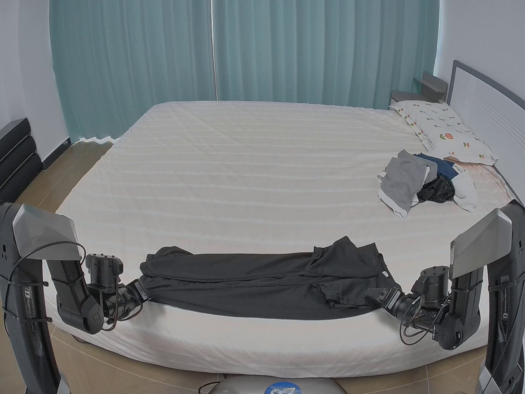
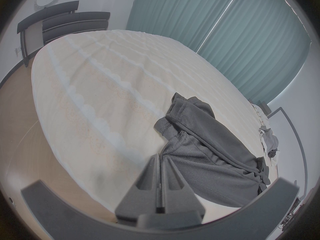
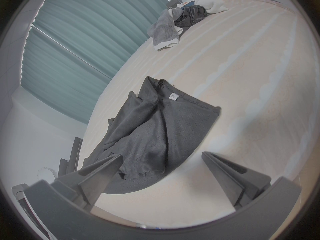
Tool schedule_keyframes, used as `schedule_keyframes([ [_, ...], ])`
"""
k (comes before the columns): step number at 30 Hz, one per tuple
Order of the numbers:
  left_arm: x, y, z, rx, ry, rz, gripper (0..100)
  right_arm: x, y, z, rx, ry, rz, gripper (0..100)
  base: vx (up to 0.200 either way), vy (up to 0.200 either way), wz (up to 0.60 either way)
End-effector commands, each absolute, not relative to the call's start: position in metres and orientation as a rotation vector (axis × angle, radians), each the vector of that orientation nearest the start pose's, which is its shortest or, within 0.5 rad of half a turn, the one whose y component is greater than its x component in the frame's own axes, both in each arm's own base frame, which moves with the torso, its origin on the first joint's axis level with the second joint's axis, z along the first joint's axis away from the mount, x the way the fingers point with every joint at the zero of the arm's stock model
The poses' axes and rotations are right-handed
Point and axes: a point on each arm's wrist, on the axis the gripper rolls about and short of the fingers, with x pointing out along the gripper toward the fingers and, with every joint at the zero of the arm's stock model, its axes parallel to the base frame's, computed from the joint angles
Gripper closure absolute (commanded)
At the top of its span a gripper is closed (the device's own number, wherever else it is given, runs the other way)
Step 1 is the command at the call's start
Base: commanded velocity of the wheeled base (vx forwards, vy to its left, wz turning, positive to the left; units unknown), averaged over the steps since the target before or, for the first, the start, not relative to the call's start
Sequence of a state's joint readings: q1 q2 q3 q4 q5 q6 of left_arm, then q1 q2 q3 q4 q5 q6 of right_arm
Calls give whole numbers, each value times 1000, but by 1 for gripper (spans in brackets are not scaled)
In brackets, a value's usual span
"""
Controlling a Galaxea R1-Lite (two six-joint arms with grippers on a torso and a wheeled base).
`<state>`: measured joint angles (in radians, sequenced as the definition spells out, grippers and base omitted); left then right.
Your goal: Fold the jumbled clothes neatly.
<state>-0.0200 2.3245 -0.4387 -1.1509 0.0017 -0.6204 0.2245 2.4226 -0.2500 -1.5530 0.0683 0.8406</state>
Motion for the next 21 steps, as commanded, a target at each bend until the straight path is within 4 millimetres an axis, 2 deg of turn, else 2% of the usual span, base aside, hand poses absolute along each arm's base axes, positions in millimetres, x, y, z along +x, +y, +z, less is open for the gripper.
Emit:
schedule_keyframes([
  [1, 299, -6, -40, -585, 717, 211, 100, 273, 67, -55, 756, 686, 17, 0, 0, 0, 0],
  [3, 299, -6, -41, -585, 719, 212, 100, 276, 67, -55, 756, 673, 15, 0, 0, 0, 0],
  [4, 300, -6, -40, -584, 718, 210, 100, 280, 68, -56, 756, 658, 9, 100, 0, 0, 0],
  [13, 301, -6, -41, -588, 714, 211, 100, 272, 78, -59, 701, 650, -44, 100, 0, 0, 0],
  [17, 301, -4, -40, -589, 710, 215, 100, 265, 85, -54, 685, 656, -34, 100, 0, 0, 0],
  [21, 302, 1, -36, -594, 698, 221, 100, 259, 85, -42, 690, 644, -24, 100, 0, 0, 0],
])
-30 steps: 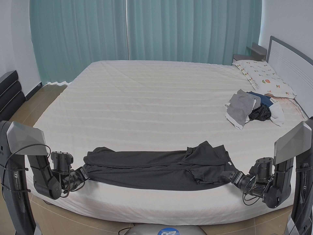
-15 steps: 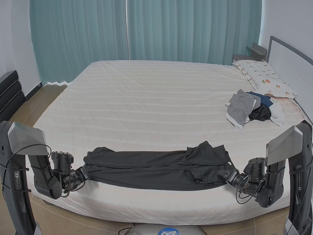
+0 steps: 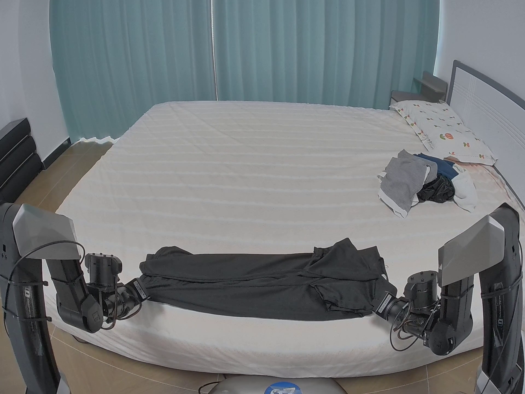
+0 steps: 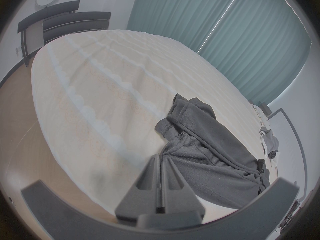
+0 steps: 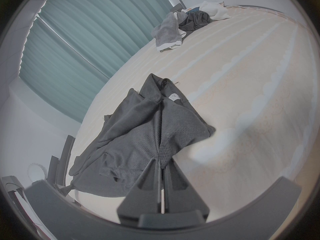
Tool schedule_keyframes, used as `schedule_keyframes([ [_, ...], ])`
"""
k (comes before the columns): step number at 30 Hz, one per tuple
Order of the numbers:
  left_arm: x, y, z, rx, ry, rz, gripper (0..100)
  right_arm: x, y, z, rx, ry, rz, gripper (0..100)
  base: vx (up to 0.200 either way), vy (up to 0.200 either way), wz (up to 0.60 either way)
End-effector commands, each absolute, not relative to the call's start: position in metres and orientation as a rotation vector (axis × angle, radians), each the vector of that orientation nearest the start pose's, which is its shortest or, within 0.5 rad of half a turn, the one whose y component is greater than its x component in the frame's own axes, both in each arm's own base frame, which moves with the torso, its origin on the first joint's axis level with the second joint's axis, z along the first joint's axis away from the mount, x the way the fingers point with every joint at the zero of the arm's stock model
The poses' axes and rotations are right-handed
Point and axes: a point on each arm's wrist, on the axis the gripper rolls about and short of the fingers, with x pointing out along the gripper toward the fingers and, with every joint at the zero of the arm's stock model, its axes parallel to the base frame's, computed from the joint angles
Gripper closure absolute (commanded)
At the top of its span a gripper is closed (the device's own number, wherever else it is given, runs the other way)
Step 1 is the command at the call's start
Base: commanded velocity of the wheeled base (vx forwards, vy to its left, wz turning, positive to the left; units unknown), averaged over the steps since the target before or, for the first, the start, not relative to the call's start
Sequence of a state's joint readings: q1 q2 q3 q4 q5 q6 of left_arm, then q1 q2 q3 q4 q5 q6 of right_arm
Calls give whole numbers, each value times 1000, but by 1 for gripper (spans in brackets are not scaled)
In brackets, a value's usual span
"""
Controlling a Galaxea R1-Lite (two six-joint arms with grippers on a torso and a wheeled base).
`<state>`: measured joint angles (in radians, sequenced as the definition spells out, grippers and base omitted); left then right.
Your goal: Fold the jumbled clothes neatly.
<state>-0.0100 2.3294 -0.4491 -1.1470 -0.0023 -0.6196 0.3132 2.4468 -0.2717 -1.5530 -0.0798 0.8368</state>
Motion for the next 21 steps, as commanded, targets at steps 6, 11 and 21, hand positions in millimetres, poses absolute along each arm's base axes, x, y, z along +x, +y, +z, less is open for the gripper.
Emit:
schedule_keyframes([
  [6, 302, 4, -30, -581, 684, 219, 100, 246, 81, -34, 682, 663, -25, 100, 0, 0, 0],
  [11, 295, 7, -34, -513, 737, 215, 100, 237, 80, -37, 663, 710, -31, 100, 0, 0, 0],
  [21, 288, 5, -38, -496, 828, 230, 100, 230, 78, -42, 597, 750, -25, 100, 0, 0, 0],
])
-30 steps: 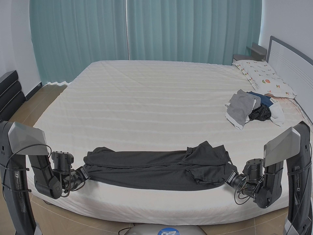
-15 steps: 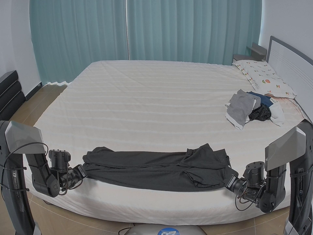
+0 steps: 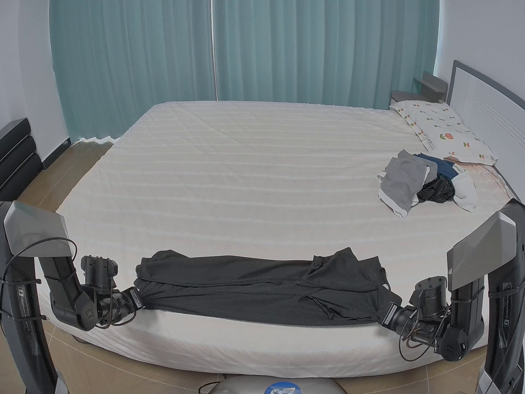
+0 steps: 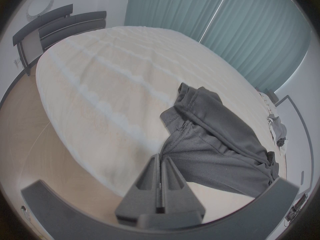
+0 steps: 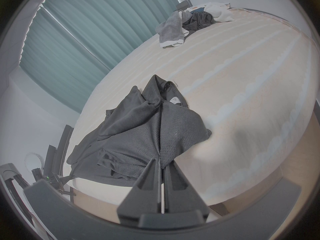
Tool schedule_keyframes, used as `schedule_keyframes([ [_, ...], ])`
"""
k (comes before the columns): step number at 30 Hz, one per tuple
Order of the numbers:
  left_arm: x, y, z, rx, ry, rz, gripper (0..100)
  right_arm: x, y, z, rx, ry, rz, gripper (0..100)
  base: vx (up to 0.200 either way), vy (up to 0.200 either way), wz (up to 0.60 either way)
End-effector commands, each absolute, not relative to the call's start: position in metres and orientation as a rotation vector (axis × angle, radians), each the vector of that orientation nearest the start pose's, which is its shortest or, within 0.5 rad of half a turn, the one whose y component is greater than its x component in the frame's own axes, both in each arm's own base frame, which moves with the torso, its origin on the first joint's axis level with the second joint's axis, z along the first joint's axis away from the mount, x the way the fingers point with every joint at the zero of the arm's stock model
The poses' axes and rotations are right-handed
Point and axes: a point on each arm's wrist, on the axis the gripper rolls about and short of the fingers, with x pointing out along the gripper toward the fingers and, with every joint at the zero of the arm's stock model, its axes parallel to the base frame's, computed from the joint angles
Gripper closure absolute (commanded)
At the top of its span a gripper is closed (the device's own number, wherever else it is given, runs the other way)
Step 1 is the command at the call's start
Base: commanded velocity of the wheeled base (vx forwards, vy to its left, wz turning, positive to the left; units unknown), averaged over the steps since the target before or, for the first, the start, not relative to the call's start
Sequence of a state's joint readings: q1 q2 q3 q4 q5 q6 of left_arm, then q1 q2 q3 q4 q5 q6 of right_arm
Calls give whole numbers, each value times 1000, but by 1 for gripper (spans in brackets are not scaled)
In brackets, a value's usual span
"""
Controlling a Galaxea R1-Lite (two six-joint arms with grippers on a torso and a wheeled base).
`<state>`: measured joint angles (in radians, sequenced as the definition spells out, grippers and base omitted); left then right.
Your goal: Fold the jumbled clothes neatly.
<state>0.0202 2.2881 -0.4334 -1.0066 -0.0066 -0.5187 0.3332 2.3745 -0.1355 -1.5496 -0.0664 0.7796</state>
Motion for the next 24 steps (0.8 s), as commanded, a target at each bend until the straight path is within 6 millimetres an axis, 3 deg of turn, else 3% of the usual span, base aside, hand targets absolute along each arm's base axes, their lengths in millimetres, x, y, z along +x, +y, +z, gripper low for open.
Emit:
schedule_keyframes([
  [1, 286, 5, -37, -484, 842, 228, 100, 230, 78, -43, 595, 749, -26, 100, 0, 0, 0],
  [6, 282, 5, -39, -432, 877, 223, 100, 230, 78, -50, 577, 772, -32, 100, 0, 0, 0],
  [7, 282, 5, -39, -432, 877, 223, 0, 230, 78, -50, 576, 771, -31, 100, 0, 0, 0],
  [9, 282, 5, -40, -432, 879, 224, 0, 231, 78, -50, 573, 766, -26, 100, 0, 0, 0],
  [10, 282, 5, -40, -432, 879, 224, 0, 231, 78, -50, 573, 766, -25, 0, 0, 0, 0],
  [15, 277, 7, -33, -408, 868, 213, 0, 231, 76, -40, 583, 731, -20, 0, 0, 0, 0],
  [17, 270, 15, -21, -347, 848, 191, 0, 235, 72, -25, 605, 671, -16, 0, 0, 0, 0],
  [24, 276, 28, -8, -359, 776, 210, 0, 243, 59, -4, 639, 566, -30, 0, 0, 0, 0],
])
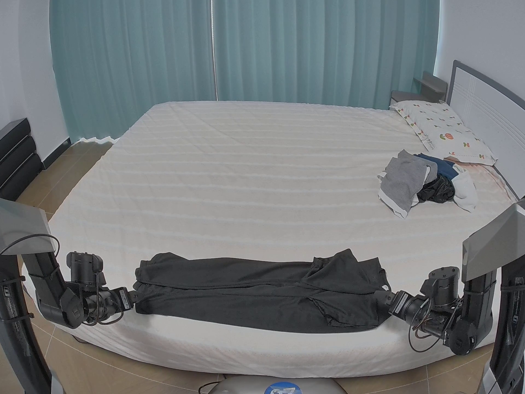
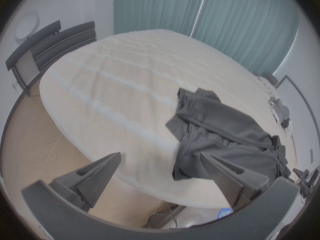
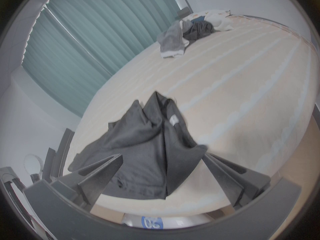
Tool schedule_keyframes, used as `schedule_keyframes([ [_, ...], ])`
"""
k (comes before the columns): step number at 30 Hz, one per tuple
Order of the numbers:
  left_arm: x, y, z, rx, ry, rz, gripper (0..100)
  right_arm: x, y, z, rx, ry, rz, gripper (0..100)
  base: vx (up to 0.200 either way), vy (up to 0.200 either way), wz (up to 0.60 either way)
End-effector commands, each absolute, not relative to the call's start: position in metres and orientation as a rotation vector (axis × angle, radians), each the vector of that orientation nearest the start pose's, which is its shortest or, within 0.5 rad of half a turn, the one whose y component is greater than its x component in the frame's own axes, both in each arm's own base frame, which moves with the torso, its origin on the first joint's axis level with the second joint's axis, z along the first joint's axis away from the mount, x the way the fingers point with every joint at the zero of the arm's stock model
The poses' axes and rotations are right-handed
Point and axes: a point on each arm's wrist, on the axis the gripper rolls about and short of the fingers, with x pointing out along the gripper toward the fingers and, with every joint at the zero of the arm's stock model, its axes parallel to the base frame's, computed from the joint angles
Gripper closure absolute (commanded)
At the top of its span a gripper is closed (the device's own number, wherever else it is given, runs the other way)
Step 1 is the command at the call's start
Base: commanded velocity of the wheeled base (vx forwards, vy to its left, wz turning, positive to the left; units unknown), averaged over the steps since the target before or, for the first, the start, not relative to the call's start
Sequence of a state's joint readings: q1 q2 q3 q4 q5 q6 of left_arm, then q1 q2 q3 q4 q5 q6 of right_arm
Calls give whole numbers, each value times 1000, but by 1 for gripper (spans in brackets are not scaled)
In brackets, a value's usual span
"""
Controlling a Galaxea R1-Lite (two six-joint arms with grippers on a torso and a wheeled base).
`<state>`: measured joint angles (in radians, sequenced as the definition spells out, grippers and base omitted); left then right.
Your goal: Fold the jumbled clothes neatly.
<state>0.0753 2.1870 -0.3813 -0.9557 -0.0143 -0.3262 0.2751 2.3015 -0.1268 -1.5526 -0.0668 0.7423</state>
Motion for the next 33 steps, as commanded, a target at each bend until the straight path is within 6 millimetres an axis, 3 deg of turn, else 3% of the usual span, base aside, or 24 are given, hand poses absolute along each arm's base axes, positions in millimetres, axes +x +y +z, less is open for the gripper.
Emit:
schedule_keyframes([
  [1, 279, 28, -8, -381, 771, 205, 0, 243, 57, -2, 643, 557, -35, 0, 0, 0, 0],
  [8, 298, 30, 1, -620, 719, 107, 0, 251, 46, 1, 670, 519, -55, 0, 0, 0, 0],
  [13, 332, 33, -1, -768, 650, 135, 0, 257, 39, -1, 703, 529, -29, 0, 0, 0, 0],
  [19, 336, 28, -14, -774, 681, 138, 0, 258, 38, -5, 704, 540, -32, 0, 0, 0, 0],
  [33, 340, 19, -24, -757, 698, 127, 0, 258, 40, -5, 732, 546, -27, 0, 0, 0, 0],
])
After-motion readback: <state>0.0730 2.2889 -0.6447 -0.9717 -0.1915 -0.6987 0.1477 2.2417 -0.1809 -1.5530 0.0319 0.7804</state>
